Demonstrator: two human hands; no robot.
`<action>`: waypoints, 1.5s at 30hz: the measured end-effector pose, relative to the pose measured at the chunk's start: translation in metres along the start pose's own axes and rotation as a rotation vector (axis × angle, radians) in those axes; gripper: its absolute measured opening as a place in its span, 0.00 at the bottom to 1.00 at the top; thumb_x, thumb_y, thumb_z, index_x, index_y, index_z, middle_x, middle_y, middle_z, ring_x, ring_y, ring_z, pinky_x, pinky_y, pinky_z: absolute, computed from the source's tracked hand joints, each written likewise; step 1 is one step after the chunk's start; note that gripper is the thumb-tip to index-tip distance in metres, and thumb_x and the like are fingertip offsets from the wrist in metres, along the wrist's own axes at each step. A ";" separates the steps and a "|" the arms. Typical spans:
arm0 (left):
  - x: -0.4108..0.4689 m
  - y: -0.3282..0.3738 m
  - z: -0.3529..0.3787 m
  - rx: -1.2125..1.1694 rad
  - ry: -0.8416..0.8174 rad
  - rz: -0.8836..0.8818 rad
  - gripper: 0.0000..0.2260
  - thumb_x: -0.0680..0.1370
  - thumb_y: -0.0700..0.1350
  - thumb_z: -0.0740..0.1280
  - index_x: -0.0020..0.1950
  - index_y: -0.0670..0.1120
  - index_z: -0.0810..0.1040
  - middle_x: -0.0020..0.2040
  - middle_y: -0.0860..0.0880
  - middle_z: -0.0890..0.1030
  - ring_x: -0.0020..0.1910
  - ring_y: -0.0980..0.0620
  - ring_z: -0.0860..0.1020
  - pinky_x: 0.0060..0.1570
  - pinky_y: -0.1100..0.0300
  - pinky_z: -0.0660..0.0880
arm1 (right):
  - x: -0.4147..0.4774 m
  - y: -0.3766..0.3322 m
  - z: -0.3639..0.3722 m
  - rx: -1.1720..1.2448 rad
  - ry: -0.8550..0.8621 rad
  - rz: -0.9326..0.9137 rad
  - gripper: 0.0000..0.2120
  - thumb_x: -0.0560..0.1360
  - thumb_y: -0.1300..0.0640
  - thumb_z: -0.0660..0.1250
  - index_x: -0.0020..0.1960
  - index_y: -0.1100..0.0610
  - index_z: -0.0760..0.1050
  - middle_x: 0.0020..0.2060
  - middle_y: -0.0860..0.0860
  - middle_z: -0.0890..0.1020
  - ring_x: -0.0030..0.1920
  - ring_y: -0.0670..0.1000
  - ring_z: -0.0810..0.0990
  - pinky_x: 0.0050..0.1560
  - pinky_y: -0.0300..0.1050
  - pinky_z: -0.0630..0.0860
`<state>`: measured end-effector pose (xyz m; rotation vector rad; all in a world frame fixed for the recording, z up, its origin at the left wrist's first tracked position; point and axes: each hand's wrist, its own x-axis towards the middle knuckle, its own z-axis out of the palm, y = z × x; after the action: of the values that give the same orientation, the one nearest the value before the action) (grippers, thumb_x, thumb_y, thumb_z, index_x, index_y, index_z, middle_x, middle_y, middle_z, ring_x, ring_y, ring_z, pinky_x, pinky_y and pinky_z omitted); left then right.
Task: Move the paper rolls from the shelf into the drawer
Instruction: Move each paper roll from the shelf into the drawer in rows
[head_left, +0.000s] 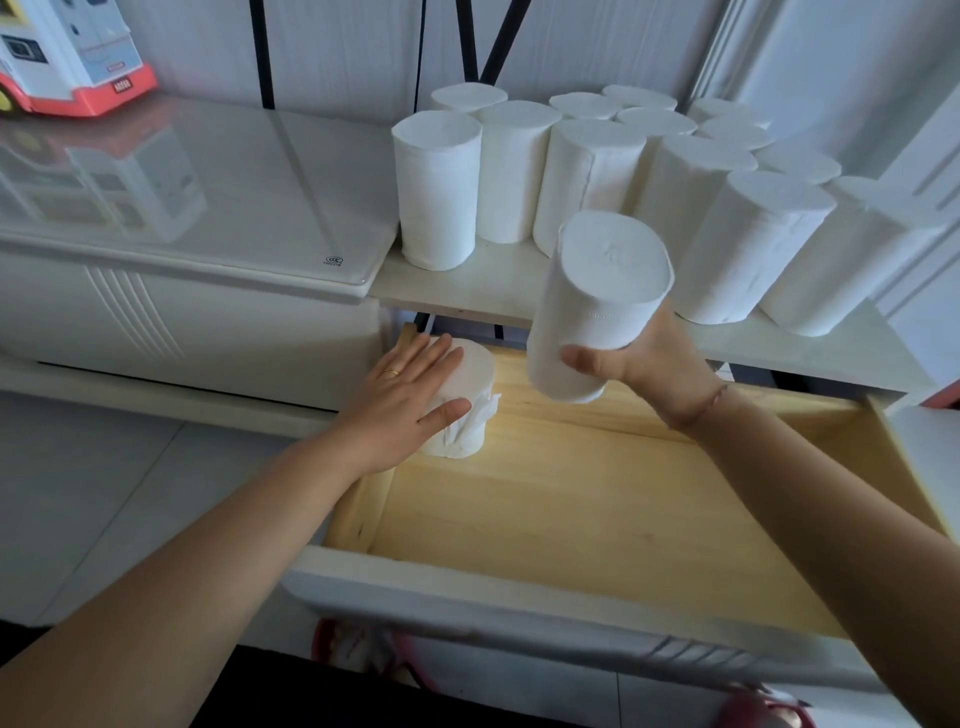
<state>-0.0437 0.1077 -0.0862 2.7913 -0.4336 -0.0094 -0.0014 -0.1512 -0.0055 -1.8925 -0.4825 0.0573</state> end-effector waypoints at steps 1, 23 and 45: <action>0.000 0.000 0.000 0.004 -0.001 -0.001 0.35 0.74 0.66 0.41 0.77 0.52 0.45 0.77 0.55 0.42 0.70 0.64 0.33 0.67 0.67 0.32 | -0.007 0.003 0.003 0.000 -0.028 0.009 0.43 0.58 0.48 0.78 0.68 0.58 0.67 0.61 0.54 0.78 0.62 0.52 0.77 0.63 0.51 0.75; 0.000 -0.001 0.001 0.031 -0.001 0.004 0.34 0.74 0.66 0.40 0.77 0.53 0.42 0.77 0.56 0.40 0.72 0.62 0.34 0.68 0.65 0.33 | -0.042 0.105 0.039 -0.046 -0.210 0.421 0.55 0.59 0.58 0.81 0.75 0.52 0.51 0.67 0.51 0.69 0.68 0.52 0.68 0.66 0.47 0.70; 0.000 0.001 0.000 0.061 -0.013 -0.006 0.35 0.74 0.66 0.40 0.77 0.52 0.42 0.77 0.55 0.40 0.72 0.62 0.35 0.65 0.67 0.31 | -0.037 0.049 0.038 -0.170 -0.347 0.819 0.34 0.71 0.33 0.65 0.59 0.62 0.71 0.41 0.60 0.85 0.37 0.56 0.86 0.39 0.47 0.84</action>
<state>-0.0437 0.1072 -0.0861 2.8541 -0.4358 -0.0162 -0.0309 -0.1453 -0.0711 -2.1439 0.0957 0.9153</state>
